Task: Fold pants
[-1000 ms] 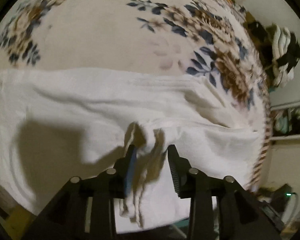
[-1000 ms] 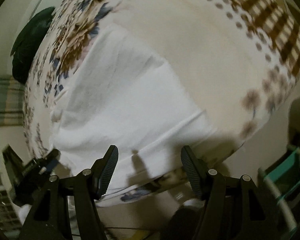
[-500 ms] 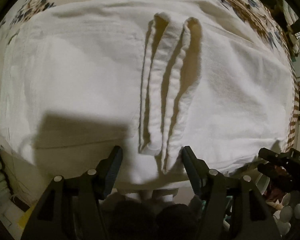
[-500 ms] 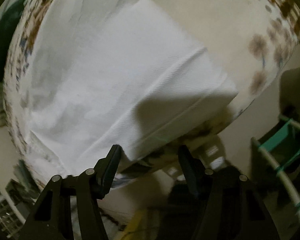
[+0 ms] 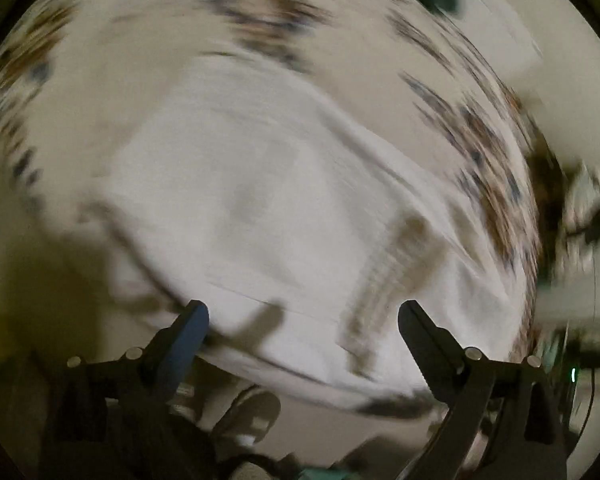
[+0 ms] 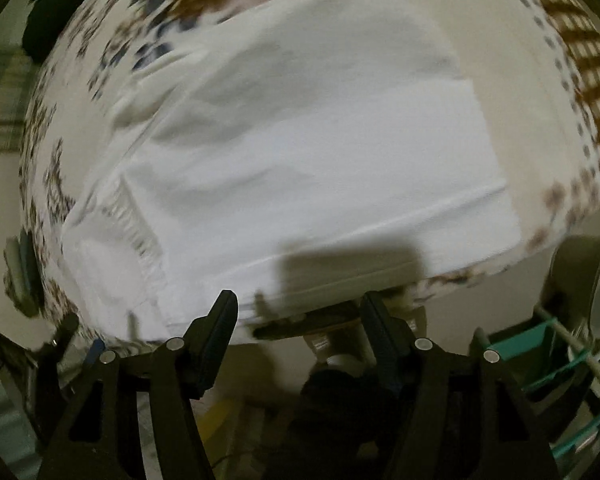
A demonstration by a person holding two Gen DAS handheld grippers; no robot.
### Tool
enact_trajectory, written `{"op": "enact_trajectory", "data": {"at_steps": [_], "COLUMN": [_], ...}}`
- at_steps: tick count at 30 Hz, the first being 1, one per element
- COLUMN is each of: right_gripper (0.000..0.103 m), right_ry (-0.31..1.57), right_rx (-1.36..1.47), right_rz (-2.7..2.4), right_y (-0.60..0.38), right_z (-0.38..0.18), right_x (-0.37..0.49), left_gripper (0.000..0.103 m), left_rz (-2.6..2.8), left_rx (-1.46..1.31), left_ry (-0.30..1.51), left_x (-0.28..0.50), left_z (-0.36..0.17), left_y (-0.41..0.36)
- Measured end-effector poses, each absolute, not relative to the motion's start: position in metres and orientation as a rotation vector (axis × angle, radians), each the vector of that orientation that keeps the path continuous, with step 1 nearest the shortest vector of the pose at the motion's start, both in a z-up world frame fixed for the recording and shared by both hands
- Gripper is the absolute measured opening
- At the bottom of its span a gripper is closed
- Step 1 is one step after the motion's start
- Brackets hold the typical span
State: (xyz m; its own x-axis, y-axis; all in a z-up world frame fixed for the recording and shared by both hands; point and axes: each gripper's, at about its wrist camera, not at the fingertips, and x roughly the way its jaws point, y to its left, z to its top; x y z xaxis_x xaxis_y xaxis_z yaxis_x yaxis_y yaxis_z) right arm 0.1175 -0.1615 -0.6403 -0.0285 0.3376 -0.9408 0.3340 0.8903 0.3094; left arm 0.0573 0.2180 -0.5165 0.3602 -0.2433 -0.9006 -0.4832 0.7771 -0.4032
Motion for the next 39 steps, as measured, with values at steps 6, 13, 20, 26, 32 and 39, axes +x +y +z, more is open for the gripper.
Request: {"op": "enact_trajectory", "data": {"at_steps": [6,13,20,26,32,39], "right_gripper": [0.066,0.066,0.066,0.066,0.066,0.066], "right_ry": [1.654,1.656,1.675,1.688,1.692,1.665], "right_rx": [0.461,0.377,0.353,0.392,0.444,0.449], "right_rz": [-0.010,-0.055,-0.065,-0.040,-0.043,-0.017], "right_y": [-0.135,-0.113,-0.105,-0.120,-0.130,-0.127], "right_z": [-0.655,-0.680,-0.680,-0.674,-0.671,-0.655], "right_x": [0.126,0.129,0.134,0.136,0.131,0.137], "left_gripper": [0.054,0.010,0.012,0.022,0.022,0.051], "left_rz": [0.400,0.288,0.341,0.280,0.300,0.336], "left_rx": [-0.935,-0.733,-0.785,-0.854,-0.877,-0.863], "left_ry": [1.077,0.888,1.014,1.018,1.028,1.061], "left_x": [0.034,0.049,0.060,0.044,0.046,0.040], "left_z": [-0.553,-0.499,-0.557,-0.563,-0.563,-0.561], "left_y": [0.299,0.295,0.319,0.332,0.328,0.318]}}
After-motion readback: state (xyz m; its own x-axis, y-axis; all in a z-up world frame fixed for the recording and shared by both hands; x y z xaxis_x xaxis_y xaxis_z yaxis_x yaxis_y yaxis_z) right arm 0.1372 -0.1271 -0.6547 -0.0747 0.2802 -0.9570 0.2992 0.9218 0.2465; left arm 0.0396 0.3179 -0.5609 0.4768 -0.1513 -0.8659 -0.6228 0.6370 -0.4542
